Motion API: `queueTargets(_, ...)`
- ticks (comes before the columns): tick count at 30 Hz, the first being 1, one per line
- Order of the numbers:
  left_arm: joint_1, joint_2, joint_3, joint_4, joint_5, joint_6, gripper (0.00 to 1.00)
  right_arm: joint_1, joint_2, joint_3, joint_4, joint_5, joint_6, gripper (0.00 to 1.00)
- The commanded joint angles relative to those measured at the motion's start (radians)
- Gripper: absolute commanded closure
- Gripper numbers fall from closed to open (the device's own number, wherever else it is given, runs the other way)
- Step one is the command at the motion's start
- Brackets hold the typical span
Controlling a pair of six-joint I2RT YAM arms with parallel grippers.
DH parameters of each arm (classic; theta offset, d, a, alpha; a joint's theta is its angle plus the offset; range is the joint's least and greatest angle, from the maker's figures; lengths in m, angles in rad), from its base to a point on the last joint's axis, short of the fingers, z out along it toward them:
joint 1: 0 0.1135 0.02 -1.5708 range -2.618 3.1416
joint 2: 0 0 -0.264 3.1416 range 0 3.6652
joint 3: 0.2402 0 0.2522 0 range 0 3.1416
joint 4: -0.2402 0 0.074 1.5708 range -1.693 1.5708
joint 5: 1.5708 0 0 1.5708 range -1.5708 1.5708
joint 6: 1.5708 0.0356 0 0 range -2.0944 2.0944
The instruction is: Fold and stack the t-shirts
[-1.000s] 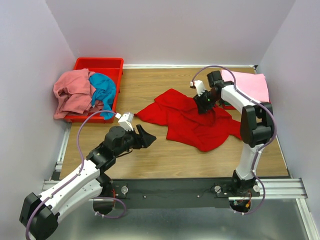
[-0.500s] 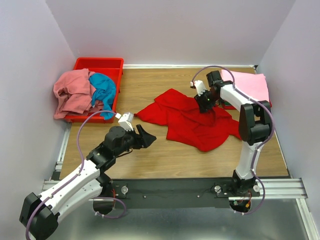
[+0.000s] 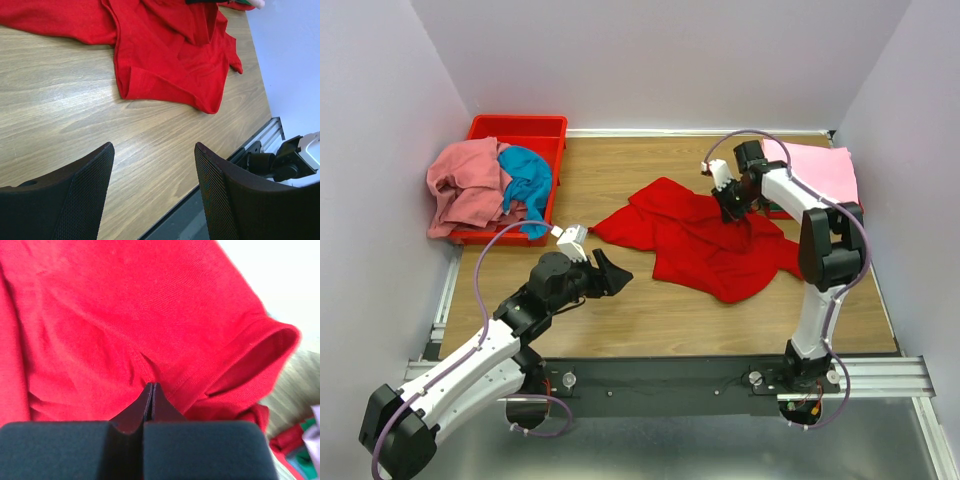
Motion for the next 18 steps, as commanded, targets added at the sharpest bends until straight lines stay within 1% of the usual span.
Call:
queueTargets(1, 0.006, -0.001, -0.013, 0.025, 0.022, 0.001, 0.27, 0.004, -0.099, 0.033, -0.001, -0.028, 0.021, 0.99)
queueTargets(4, 0.008, 0.007, -0.016, 0.033, 0.020, 0.001, 0.27, 0.006, -0.180, 0.054, -0.001, -0.037, 0.033, 1.00)
queueTargets(9, 0.008, 0.032, -0.010, 0.059, 0.031, 0.009, 0.27, 0.004, -0.255, 0.086, -0.001, -0.065, 0.061, 1.00)
queueTargets(13, 0.006, 0.090, 0.012, 0.088, 0.032, 0.033, 0.27, 0.006, -0.315, 0.114, -0.002, -0.096, 0.087, 1.00)
queueTargets(16, 0.008, 0.134, 0.026, 0.117, 0.029, 0.051, 0.27, 0.006, -0.355, 0.129, -0.002, -0.091, 0.101, 1.00)
queueTargets(18, 0.008, 0.199, 0.041, 0.154, 0.029, 0.071, 0.27, 0.004, -0.370, 0.143, -0.001, -0.080, 0.105, 1.00)
